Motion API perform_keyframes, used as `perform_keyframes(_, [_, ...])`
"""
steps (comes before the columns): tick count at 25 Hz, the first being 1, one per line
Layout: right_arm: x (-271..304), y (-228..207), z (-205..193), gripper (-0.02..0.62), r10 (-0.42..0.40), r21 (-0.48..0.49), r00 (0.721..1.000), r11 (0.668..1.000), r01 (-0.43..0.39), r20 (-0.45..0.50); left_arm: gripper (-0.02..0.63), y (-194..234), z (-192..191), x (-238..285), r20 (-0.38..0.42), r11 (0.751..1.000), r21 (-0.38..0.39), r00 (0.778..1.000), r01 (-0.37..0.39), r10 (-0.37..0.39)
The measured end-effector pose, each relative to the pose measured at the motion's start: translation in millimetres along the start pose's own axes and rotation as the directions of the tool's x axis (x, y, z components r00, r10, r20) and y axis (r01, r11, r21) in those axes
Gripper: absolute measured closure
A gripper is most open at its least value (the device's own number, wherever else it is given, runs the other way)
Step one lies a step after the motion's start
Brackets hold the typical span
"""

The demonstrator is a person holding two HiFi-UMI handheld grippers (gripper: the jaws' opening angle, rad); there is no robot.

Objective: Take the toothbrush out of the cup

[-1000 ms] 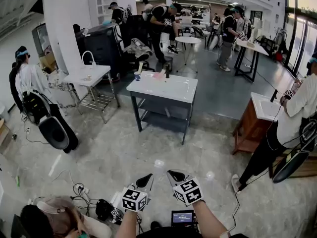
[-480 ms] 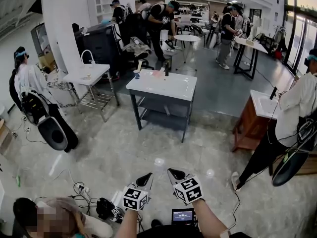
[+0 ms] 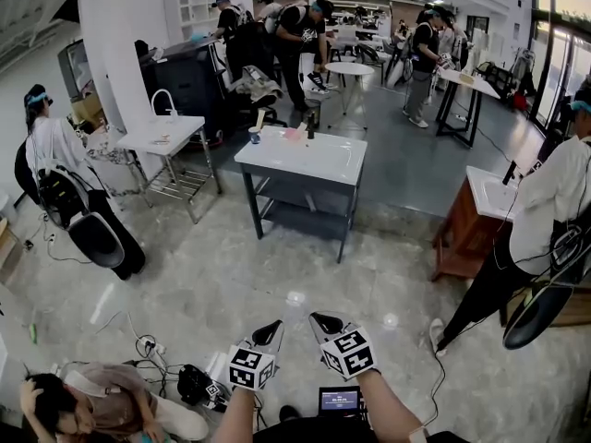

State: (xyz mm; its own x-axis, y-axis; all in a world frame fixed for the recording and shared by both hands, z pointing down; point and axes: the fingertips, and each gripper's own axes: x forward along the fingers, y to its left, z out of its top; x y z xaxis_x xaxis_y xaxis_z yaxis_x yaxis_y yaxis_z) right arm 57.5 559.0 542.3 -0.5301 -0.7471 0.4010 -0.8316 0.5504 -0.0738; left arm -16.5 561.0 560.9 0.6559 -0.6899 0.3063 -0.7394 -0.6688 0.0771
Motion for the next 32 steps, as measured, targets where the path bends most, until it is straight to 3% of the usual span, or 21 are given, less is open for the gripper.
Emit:
perform_keyframes(23, [-6, -61, -25, 0.586, 0.035, 0.034, 0.999, 0.999, -0.034, -0.026, 0.6, -24, -15, 43, -0.051, 0.998, 0.0, 0.997, -0.058, 0.058])
perform_keyframes(32, [42, -87, -17, 0.586, 0.029, 0.036, 0.998, 0.999, -0.027, -0.057, 0.6, 18, -15, 84, -0.06, 0.998, -0.023, 0.997, -0.053, 0.052])
